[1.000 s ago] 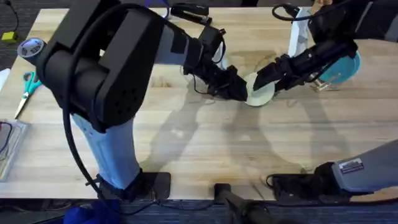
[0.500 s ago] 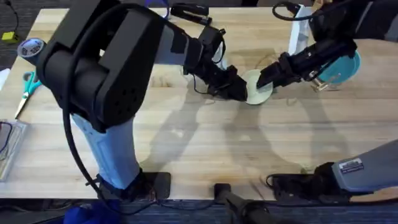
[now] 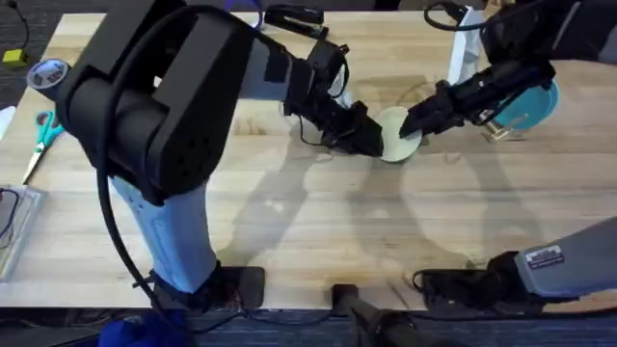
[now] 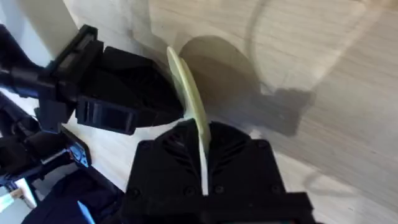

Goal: Pick up the plates from the table one by one and place each into a slot on the dish rack.

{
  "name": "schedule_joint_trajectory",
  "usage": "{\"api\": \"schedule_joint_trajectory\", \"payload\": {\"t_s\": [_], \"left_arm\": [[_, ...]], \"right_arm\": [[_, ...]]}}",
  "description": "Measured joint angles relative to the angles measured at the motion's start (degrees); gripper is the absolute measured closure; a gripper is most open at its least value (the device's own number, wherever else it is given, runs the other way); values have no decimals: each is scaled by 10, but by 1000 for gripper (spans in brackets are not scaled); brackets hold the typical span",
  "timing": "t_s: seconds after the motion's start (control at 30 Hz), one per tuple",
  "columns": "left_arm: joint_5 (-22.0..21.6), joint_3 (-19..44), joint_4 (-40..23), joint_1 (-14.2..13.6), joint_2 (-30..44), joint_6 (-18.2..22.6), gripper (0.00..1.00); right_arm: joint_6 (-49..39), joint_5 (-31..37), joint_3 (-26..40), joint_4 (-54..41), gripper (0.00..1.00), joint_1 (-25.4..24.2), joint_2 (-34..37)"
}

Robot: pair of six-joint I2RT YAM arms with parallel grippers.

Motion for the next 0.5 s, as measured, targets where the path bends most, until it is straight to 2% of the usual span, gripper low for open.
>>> {"api": "schedule_joint_trajectory", "payload": {"t_s": [0.13, 0.3, 0.4, 0.5], "left_arm": [[0, 0, -2, 0, 0, 0, 960], [-4, 11, -38, 8, 0, 3, 960], [-27, 16, -73, 18, -6, 9, 960], [-67, 16, -107, 33, -38, 19, 960]], "right_arm": [[0, 0, 0, 0, 965, 0, 0], [0, -8, 0, -1, 972, 0, 0], [0, -11, 0, -1, 970, 0, 0], [0, -11, 0, -1, 970, 0, 0]]}}
